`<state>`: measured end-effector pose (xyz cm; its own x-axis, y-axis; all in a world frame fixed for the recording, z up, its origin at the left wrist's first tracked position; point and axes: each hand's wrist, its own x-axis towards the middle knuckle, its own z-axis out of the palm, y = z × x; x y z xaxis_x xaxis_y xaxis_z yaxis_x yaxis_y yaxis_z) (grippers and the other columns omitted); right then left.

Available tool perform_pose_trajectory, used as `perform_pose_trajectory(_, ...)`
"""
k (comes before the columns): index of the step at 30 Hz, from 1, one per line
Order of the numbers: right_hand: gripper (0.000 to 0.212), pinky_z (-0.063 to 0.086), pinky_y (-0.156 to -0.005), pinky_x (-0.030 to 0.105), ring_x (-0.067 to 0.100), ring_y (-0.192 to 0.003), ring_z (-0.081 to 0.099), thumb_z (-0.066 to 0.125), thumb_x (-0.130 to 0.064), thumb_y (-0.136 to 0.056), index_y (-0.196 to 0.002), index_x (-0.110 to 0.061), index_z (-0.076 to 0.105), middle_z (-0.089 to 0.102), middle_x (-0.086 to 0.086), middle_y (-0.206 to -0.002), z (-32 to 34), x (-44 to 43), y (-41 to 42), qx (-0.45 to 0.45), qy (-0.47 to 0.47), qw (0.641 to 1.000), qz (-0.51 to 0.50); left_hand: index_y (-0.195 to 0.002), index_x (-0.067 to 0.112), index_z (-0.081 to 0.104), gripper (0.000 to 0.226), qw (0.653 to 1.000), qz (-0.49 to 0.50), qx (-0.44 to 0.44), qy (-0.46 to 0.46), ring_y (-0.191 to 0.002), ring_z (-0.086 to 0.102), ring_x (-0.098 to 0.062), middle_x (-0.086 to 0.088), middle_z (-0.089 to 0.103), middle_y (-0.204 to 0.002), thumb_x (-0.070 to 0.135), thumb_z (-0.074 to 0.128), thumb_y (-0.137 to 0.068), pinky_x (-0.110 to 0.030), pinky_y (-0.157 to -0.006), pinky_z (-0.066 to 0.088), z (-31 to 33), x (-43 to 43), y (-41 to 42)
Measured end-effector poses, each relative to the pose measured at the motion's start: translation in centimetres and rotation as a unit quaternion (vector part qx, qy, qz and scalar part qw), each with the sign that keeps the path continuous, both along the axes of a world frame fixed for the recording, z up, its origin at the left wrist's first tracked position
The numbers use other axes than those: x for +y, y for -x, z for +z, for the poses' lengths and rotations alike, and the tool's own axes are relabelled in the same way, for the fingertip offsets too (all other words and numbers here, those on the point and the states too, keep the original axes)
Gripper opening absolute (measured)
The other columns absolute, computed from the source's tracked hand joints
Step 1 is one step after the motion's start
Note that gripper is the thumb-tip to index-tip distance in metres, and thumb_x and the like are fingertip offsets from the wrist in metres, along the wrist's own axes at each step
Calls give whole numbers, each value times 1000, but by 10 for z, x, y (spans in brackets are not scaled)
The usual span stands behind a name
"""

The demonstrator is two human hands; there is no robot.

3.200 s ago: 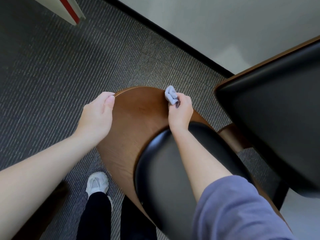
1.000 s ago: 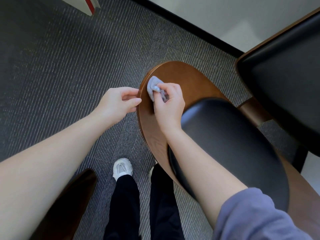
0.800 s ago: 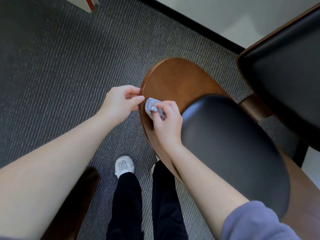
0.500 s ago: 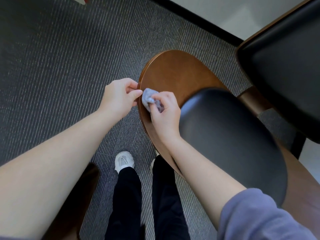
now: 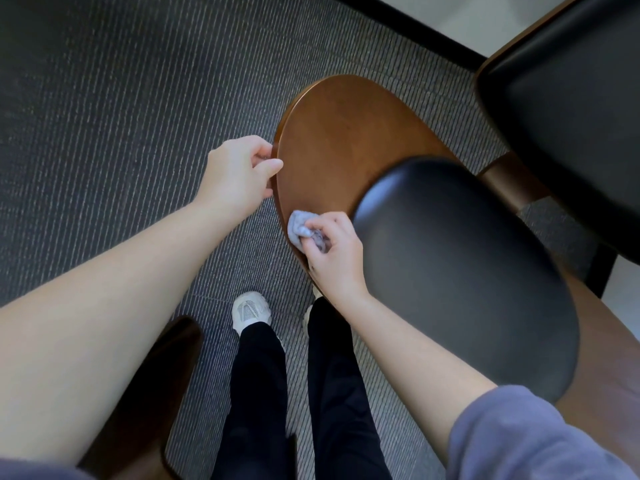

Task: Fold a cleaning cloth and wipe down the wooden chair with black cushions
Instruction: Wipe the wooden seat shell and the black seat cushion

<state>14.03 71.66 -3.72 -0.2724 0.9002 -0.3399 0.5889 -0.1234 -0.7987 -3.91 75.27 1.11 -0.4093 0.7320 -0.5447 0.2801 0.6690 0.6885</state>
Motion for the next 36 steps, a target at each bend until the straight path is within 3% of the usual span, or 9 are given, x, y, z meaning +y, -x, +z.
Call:
perform_pose_trajectory(3, 12, 38, -74, 6, -4, -82, 54, 66, -3, -84, -86, -14, 70, 54, -4, -91, -2, -3, -1, 1, -1, 1000, -13, -113, 10, 65, 18, 999, -32, 31, -6, -88, 70, -18, -8, 69, -100, 15, 54, -100, -29, -76, 59, 0, -2, -1)
perform_pose_trajectory(6, 7, 39, -74, 8, 0, -82, 54, 65, -9, -88, -88, -14, 70, 55, -4, -92, -1, 9, 12, 12, -24, 999, -32, -111, 9, 65, 18, 997, -51, 49, -15, -82, 71, -19, -8, 70, -96, 16, 54, -99, -39, -80, 60, -2, -3, 0)
perform_pose_trajectory(10, 11, 40, -73, 12, 5, -82, 55, 65, -2, -84, -84, -12, 69, 57, -2, -90, -6, -14, -4, -6, -54, 998, -22, -103, 2, 66, 18, 997, -59, 47, -9, -81, 71, -22, -14, 69, -95, 15, 54, -99, -39, -75, 61, -5, 0, 1)
perform_pose_trajectory(15, 15, 39, -73, 8, 4, -82, 56, 63, 0, -83, -82, -14, 68, 57, -5, -89, -14, -49, -39, -56, -6, 998, -33, -96, 1, 68, 22, 997, -65, 42, 1, -80, 71, -23, -15, 68, -92, 14, 51, -100, -35, -74, 61, -8, 2, 2)
perform_pose_trajectory(22, 12, 39, -75, 8, 2, -86, 55, 63, -4, -86, -85, -14, 69, 58, -4, -91, -18, -47, -29, -48, -29, 996, -66, -102, 1, 69, 25, 996, -71, 50, -18, -83, 71, -24, -14, 70, -95, 15, 49, -101, -39, -76, 61, -6, -1, 0)
perform_pose_trajectory(27, 17, 39, -72, 8, 3, -83, 55, 65, 1, -82, -85, -15, 69, 58, -8, -91, -23, -82, -66, -113, -21, 993, -19, -102, 3, 70, 25, 996, -70, 54, -15, -84, 71, -22, -12, 70, -97, 16, 49, -101, -38, -77, 61, -3, -1, -2)
perform_pose_trajectory(31, 19, 37, -75, 4, 1, -82, 54, 64, 3, -81, -84, -15, 69, 60, -8, -91, -21, -105, -82, -151, 6, 988, -44, -101, 7, 71, 24, 996, -69, 51, -15, -83, 71, -22, -11, 70, -95, 16, 48, -101, -37, -78, 61, 0, -2, -2)
perform_pose_trajectory(36, 14, 39, -74, 13, -1, -82, 54, 63, -4, -87, -83, -15, 69, 61, -4, -90, -21, -114, -83, -168, 55, 979, -102, -101, 5, 70, 24, 997, -63, 43, -11, -83, 71, -23, -12, 71, -95, 15, 49, -100, -39, -77, 61, 2, -3, -3)
